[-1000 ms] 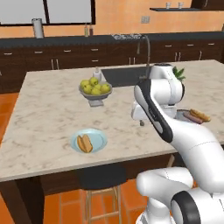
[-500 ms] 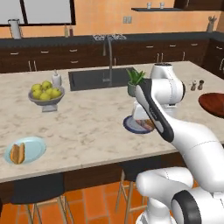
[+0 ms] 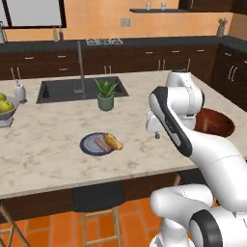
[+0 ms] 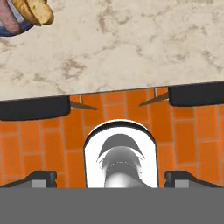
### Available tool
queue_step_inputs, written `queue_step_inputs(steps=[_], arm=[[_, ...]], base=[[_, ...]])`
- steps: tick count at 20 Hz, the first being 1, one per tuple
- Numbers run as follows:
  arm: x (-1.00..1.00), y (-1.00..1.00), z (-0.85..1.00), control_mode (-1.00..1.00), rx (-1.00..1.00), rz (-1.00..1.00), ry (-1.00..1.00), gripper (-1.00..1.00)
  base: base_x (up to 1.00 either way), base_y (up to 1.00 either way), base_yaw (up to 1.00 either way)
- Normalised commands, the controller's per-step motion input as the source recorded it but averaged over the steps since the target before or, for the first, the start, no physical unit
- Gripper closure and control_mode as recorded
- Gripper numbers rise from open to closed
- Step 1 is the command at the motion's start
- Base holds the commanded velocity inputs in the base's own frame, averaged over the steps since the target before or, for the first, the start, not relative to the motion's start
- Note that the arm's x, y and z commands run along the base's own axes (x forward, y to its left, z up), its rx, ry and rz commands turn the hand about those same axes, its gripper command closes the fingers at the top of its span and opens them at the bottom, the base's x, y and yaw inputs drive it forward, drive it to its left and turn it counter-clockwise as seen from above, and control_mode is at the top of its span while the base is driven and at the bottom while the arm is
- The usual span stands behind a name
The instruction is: Place one bun and one sausage from the bowl on each plate.
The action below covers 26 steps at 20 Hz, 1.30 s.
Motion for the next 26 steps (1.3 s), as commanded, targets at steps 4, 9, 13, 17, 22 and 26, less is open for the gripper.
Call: queue_step_inputs(steps=[4,9,13,17,22,26], arm=[[0.0,0.0,0.0,1.0,0.0,0.0,0.0,-1.0],[0.0,0.0,0.0,1.0,0.0,0.0,0.0,-1.0],[0.0,0.0,0.0,1.0,0.0,0.0,0.0,-1.0],[0.0,0.0,0.0,1.0,0.0,0.0,0.0,-1.0],[0.0,0.0,0.0,1.0,0.0,0.0,0.0,-1.0],[0.0,0.0,0.0,1.0,0.0,0.0,0.0,-1.0]], base=[[0.21,-1.0,0.0],[0.28,-1.0,0.0],[0.3,-0.78,0.0],[0.35,-0.47,0.0],[0.49,-0.07,0.0],[0.48,0.0,0.0]])
